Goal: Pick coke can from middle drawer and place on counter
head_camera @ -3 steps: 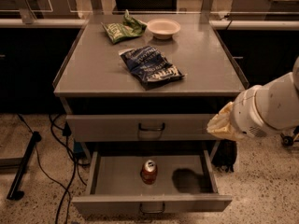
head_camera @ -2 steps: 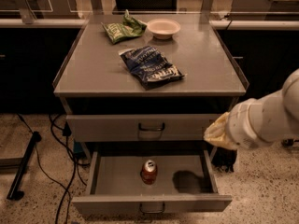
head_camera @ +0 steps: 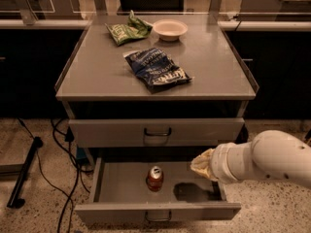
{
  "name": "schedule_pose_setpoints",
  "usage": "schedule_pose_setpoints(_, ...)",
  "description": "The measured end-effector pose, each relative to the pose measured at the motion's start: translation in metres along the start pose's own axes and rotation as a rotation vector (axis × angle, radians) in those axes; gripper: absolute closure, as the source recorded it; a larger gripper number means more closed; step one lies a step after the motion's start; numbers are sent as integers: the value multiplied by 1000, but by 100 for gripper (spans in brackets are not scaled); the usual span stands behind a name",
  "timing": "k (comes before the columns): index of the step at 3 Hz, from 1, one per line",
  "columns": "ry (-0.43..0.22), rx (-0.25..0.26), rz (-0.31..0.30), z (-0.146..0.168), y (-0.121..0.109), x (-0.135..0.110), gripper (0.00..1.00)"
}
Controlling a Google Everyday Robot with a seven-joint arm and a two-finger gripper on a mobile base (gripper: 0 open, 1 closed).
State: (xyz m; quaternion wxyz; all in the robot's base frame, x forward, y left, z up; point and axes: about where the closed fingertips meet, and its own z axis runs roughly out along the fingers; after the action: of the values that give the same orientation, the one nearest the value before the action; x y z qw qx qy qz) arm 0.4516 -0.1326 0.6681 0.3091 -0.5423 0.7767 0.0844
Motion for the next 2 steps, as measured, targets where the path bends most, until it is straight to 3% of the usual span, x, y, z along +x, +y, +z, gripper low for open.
schedule_pose_setpoints(1,8,-55,47,66,19,31,100)
schedule_pose_setpoints(2,2,-60,47,71,19,31,100)
